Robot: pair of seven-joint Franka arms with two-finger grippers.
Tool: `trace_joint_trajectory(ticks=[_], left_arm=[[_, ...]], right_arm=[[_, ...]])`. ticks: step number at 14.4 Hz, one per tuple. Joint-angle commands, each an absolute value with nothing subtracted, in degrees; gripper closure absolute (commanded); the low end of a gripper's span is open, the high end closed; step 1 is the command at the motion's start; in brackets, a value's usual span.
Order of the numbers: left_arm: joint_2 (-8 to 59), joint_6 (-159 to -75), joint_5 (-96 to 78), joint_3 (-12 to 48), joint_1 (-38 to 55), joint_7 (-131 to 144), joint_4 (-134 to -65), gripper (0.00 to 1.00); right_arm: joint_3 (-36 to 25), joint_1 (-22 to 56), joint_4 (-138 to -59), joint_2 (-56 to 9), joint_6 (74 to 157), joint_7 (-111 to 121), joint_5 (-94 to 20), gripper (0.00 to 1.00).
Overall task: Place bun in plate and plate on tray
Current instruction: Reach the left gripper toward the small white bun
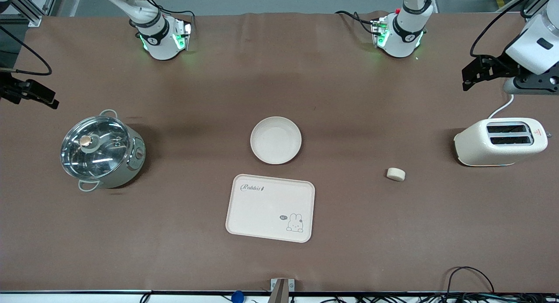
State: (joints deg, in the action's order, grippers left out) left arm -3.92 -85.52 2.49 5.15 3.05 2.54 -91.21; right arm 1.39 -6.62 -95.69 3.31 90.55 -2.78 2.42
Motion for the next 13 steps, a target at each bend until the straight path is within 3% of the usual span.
trace_joint_trajectory(ticks=[1,6,13], left_arm=[[-3.2,-84.4,2.7,5.5,3.1,1.9,-89.5,0.00],[4.3,-85.4,3.3,5.7,3.6,3.1,-86.3,0.00],[14.5,-104.1,3.6,5.7,4.3,25.4,-94.3,0.00]], right_arm=[[2.0,-6.9,-96.9,4.1,92.2,-3.6,3.0,0.00],[2.2,-6.8,-96.9,4.2,91.5,-3.7,2.9,0.00],[2.3,-4.8,-98.3,4.1,93.6,-3.7,2.1,0.00]])
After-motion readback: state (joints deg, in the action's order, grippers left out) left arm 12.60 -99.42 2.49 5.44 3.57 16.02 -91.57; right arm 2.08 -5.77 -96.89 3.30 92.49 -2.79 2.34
